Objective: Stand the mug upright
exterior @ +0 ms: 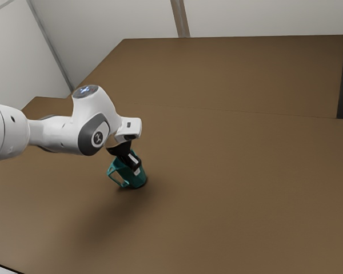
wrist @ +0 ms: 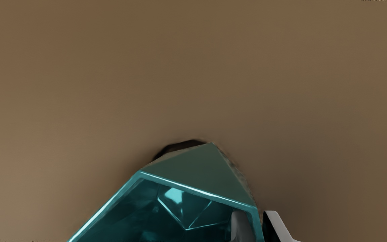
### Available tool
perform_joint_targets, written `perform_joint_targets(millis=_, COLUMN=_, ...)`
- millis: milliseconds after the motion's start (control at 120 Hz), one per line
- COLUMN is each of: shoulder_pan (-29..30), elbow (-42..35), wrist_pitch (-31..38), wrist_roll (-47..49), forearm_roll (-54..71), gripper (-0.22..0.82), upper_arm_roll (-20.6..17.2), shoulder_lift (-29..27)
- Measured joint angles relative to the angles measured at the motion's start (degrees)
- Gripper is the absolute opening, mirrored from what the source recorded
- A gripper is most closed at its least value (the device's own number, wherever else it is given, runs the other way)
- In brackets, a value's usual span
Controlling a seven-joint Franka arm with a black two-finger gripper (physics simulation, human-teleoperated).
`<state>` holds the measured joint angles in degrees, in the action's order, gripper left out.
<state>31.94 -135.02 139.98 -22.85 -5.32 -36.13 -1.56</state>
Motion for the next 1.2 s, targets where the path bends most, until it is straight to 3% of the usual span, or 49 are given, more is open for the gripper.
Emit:
perform_joint_targets(millis=150, shoulder_pan=0.3, elbow=-0.1, wrist_pitch=0.1, wrist_roll=1.4, forearm_roll=-0.3, gripper=0.28, upper_arm_roll=-0.6, shoulder_lift=-0.7)
perform_joint_targets(millis=325, shoulder_pan=0.0, elbow=-0.1, wrist_pitch=-0.1, wrist_roll=2.7, forearm_roll=-0.4, gripper=0.46, upper_arm_roll=-1.6, shoulder_lift=-2.6)
perform_joint_targets(millis=608, shoulder_pan=0.2, elbow=2.3, wrist_pitch=-4.8, wrist_roll=4.1, forearm_roll=-0.7, gripper=0.57, upper_arm_roll=-2.4, shoulder_lift=-6.5)
perform_joint_targets(millis=908, shoulder_pan=0.6, elbow=22.1, wrist_pitch=-22.6, wrist_roll=6.9, forearm_roll=-0.6, gripper=0.60, upper_arm_roll=-1.6, shoulder_lift=-5.2)
perform_joint_targets(millis=975, shoulder_pan=-2.8, elbow=27.0, wrist_pitch=-26.9, wrist_roll=7.7, forearm_roll=-0.5, gripper=0.60, upper_arm_roll=2.1, shoulder_lift=-3.0)
perform_joint_targets(millis=1133, shoulder_pan=-22.0, elbow=36.2, wrist_pitch=-35.4, wrist_roll=9.9, forearm_roll=1.2, gripper=0.60, upper_arm_roll=21.2, shoulder_lift=-0.4)
perform_joint_targets(millis=1200, shoulder_pan=-27.3, elbow=39.7, wrist_pitch=-38.7, wrist_roll=11.0, forearm_roll=2.1, gripper=0.60, upper_arm_roll=26.0, shoulder_lift=0.8)
